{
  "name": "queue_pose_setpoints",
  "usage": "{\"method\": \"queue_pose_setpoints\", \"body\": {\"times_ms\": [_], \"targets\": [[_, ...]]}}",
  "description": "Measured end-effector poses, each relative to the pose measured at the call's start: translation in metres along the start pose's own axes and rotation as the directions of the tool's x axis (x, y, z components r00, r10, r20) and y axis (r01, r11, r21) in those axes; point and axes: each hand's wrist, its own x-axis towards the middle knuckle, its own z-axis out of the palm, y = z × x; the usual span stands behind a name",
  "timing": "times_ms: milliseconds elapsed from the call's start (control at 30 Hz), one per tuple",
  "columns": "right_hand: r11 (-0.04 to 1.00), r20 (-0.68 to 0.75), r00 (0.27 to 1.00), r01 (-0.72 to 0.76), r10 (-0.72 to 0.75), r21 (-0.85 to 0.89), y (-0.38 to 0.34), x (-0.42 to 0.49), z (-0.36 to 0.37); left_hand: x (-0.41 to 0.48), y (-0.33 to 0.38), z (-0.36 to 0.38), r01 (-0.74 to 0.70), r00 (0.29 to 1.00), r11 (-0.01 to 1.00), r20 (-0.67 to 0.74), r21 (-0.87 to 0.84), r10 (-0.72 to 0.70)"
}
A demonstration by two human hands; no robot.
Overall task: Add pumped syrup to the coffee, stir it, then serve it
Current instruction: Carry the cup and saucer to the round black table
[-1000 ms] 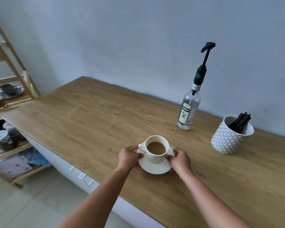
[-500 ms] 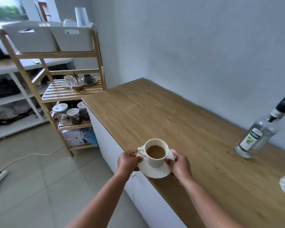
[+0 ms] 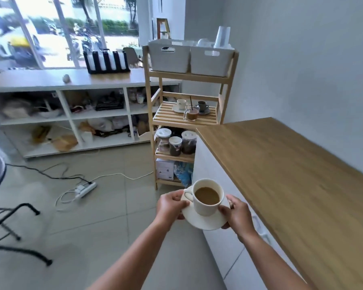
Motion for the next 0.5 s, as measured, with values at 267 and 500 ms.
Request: {"method": "queue_pose_setpoints", "body": {"times_ms": [267,500], "targets": [[0.997,0.21,0.974,0.076,-0.082,0.033,-0.066,0.007,0.148,-0.007,0.005,-0.159,-0.031,0.98,0.997,-0.196,-0.075,0.016],[0.988,0.439,0.885,0.136,-0.154,0.07,-0.129,-0.002,0.267,-0.023,0.0,-0.283,-0.068,0.919,0.98,-0.395,-0.185,-0.011]]}}
